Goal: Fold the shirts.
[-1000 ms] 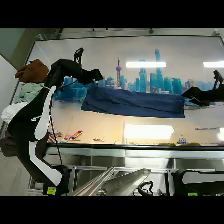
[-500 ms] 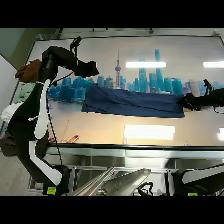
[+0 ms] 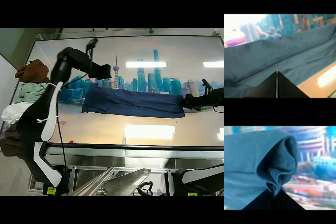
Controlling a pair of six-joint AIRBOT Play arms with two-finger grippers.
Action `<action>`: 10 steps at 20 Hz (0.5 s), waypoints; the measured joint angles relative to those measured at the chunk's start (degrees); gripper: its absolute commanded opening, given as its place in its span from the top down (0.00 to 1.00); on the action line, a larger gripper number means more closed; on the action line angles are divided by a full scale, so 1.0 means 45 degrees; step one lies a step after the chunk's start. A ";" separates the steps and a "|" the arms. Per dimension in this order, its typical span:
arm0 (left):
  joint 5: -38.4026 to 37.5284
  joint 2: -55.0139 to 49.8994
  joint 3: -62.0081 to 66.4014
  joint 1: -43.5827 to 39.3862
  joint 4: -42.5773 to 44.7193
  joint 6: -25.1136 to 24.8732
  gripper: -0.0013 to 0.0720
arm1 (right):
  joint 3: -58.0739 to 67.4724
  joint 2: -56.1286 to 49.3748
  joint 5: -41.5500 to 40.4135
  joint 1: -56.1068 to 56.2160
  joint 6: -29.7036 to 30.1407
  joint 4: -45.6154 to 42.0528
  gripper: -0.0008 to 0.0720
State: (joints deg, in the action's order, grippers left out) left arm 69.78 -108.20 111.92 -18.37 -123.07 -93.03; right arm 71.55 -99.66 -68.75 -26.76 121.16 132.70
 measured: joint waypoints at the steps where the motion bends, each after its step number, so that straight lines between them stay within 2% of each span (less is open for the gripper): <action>1: -0.0141 -0.0335 0.0005 -0.0427 0.0000 0.0000 0.96 | 0.0146 0.0267 -0.0253 0.0000 0.0000 0.0058 0.97; 6: -0.1413 -0.2482 0.0000 -0.2390 -0.0772 0.0015 0.96 | 0.1336 0.1909 -0.1948 0.0034 -0.0389 0.0408 0.97; 10: -0.2370 -0.3973 0.0403 -0.3293 -0.1632 0.0039 0.96 | 0.2244 0.2968 -0.3342 0.0209 -0.0976 0.0559 0.97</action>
State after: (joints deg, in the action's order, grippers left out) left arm 59.11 -126.08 113.73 -33.19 -130.41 -92.86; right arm 81.65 -86.30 -83.79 -25.82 116.77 135.22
